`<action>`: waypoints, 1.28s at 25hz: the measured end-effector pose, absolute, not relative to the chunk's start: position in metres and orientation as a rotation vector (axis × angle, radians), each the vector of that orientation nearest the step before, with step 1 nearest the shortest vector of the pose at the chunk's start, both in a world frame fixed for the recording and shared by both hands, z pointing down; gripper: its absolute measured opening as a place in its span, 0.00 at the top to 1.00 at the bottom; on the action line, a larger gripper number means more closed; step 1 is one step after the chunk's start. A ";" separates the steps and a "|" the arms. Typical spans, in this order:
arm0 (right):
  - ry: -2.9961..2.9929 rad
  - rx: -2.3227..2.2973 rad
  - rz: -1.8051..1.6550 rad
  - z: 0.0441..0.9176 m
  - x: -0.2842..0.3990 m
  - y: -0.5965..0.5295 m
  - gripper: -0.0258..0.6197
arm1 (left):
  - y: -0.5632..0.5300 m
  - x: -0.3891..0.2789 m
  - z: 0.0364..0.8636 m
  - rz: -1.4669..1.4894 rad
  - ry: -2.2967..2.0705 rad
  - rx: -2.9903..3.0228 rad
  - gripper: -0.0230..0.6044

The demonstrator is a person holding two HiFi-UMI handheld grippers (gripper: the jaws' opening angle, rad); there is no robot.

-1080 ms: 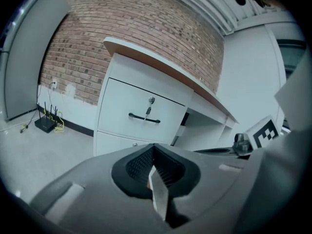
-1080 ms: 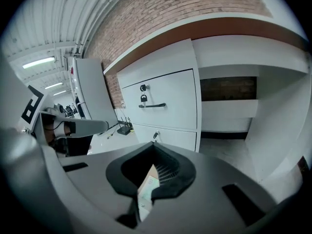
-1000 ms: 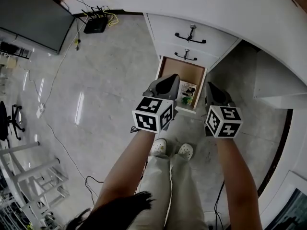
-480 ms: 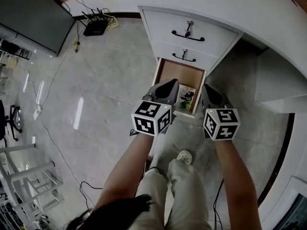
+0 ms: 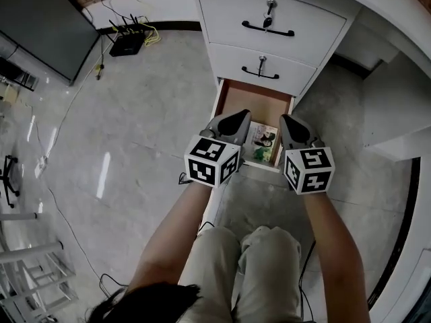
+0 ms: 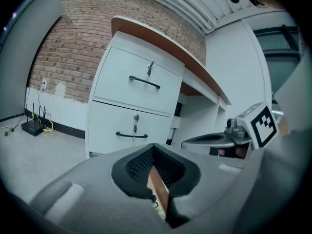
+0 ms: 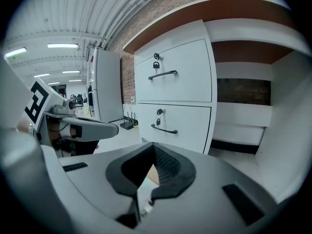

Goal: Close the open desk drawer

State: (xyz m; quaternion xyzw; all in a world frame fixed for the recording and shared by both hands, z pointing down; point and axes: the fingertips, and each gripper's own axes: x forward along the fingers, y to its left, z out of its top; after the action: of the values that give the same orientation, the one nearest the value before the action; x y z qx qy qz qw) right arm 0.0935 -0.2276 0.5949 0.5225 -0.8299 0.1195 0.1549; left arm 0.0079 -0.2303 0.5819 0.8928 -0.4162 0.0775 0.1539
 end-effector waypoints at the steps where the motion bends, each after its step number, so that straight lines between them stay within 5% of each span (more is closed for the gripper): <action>1: -2.383 1.493 0.337 0.602 0.092 -0.226 0.95 | -0.230 0.008 0.589 0.228 -1.188 2.577 0.95; 32: -2.389 1.147 0.662 0.810 0.048 -0.107 0.94 | -0.131 -0.067 0.787 0.423 -1.120 2.483 0.95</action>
State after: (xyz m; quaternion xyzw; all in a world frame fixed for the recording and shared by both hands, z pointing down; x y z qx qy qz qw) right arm 0.0481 -0.1074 0.8096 0.4111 -0.8563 0.2373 0.2036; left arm -0.0672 -0.1309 0.7867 0.8841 -0.3989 0.1505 0.1913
